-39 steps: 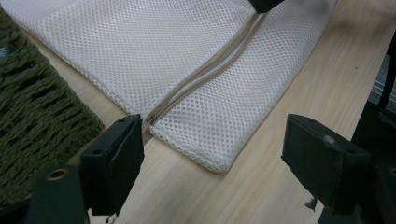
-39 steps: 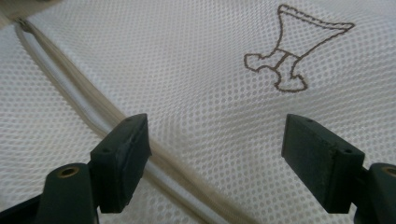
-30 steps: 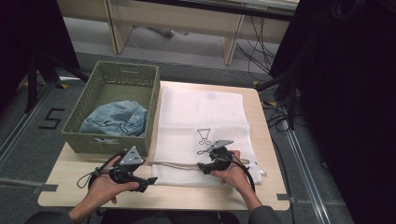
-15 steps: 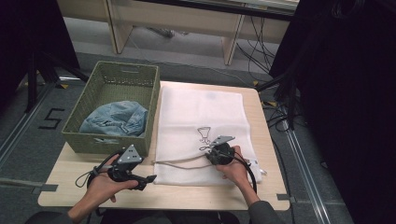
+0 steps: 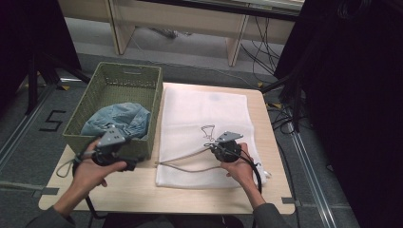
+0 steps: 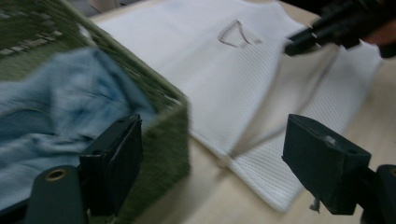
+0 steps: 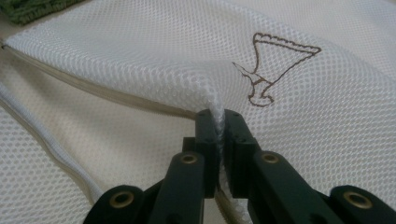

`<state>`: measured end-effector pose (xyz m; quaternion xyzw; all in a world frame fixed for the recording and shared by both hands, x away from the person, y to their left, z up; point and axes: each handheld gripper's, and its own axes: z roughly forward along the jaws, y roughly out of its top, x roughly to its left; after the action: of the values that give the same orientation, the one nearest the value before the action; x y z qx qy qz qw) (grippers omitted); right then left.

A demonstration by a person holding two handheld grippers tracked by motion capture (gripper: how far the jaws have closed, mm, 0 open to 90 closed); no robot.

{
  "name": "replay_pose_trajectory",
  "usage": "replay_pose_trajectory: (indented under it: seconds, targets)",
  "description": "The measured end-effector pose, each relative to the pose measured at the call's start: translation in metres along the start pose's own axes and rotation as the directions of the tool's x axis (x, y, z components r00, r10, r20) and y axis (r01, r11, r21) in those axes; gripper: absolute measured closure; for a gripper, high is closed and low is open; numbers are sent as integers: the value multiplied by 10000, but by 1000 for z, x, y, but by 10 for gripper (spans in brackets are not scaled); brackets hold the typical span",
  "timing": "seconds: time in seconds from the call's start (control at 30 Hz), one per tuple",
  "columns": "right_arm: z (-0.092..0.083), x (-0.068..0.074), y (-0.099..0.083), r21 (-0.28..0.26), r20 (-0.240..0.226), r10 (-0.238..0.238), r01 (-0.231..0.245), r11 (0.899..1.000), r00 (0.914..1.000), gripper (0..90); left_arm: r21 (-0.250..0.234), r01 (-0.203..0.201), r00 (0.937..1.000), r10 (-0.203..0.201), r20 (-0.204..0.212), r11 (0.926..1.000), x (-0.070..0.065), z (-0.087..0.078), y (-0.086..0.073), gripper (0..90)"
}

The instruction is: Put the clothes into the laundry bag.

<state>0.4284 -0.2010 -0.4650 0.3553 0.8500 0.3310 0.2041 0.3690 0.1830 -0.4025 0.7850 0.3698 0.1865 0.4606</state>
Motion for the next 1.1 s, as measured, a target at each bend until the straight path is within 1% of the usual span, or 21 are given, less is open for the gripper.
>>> replay_pose_trajectory:
  seconds: [0.07, 0.17, 0.2, 0.27, 0.3, 0.33, 0.37, 0.4, 0.47, 0.5, 0.57, 0.63, 0.67, 0.7, 0.83, 0.87, 0.97, 1.0, 1.03, 1.07, 1.1]
  targets:
    - [-3, 0, 2, -5, -31, 48, -48, 10000, 10000, 864, 278, -137, 9994, 145, -301, 9995, 18, -4, 11, 181]
    - [-5, 0, 3, -53, -65, 110, -110, 9999, 9999, 865, 449, 98, 9964, -60, -848, 9989, 49, 0, 28, 172]
    - [-4, 0, 4, -195, 8, 111, -111, 9997, 9999, 865, 449, 98, 9964, -60, -848, 9989, 49, 0, 28, 164]
    - [-5, 0, 4, -190, -41, 86, -87, 9998, 10000, 864, 562, 291, 9948, -234, -995, 9980, 65, 7, 36, 154]
    - [-5, 0, 5, -131, -85, -29, 28, 9999, 10000, 864, 810, 161, 9938, -70, -1108, 9966, 78, 15, 44, 157]
    - [-5, 0, 5, -131, -85, -29, 28, 9999, 10000, 864, 810, 161, 9938, -70, -1108, 9966, 78, 15, 44, 159]
    - [-5, 0, 5, -132, -101, 9, -10, 9999, 9999, 865, 991, 112, 9903, 27, -1392, 9950, 89, 26, 51, 158]
    - [-4, 1, 5, -130, -106, 4, -5, 9999, 9999, 864, 1085, 102, 9865, 77, -1636, 9940, 94, 30, 55, 155]
    - [-5, 1, 5, -157, -114, 38, -40, 9999, 9999, 864, 1223, 62, 9867, 138, -1617, 9925, 98, 39, 60, 152]
    - [-5, 1, 5, -198, -113, 70, -73, 9998, 9999, 864, 1404, -59, 9877, 277, -1537, 9901, 99, 45, 64, 152]
    - [-6, 0, 6, -209, -117, 45, -48, 9998, 9999, 864, 1735, -454, 9835, 744, -1650, 9838, 103, 54, 68, 156]
    - [-6, 0, 6, -206, -120, 43, -45, 9998, 9999, 864, 1628, -459, 9837, 730, -1643, 9856, 106, 60, 67, 151]
    - [-6, 1, 6, -231, -104, -43, 41, 9997, 9999, 864, 1879, -141, 9895, 407, -1386, 9821, 112, 69, 65, 151]
    - [-6, 1, 6, -237, -110, -19, 16, 9997, 9999, 863, 2117, -107, 9918, 374, -1222, 9773, 115, 75, 63, 151]
    - [-6, 0, 6, -208, -151, -67, 64, 9998, 9999, 864, 2252, 168, 9931, 99, -1168, 9742, 120, 89, 60, 151]
    - [-6, 0, 6, -190, -165, -87, 84, 9998, 9998, 863, 2269, 385, 9946, -155, -1022, 9732, 123, 97, 58, 151]
    - [-5, 0, 6, -200, -167, -59, 56, 9998, 9998, 863, 2448, 493, 9941, -238, -1059, 9683, 125, 111, 53, 150]
    - [-5, 0, 6, -188, -183, -49, 46, 9998, 9998, 863, 2668, 398, 9961, -173, -862, 9629, 126, 114, 50, 150]
    - [-5, 0, 6, -188, -183, -49, 46, 9998, 9998, 863, 2668, 398, 9961, -173, -862, 9629, 126, 114, 50, 150]
    - [-4, 0, 5, -215, -158, -33, 30, 9998, 9999, 863, 2841, 361, 9966, -135, -811, 9581, 124, 121, 47, 150]
    - [-4, 0, 5, -249, -141, -41, 37, 9997, 9999, 863, 2722, 457, 9962, -234, -844, 9612, 123, 125, 45, 148]
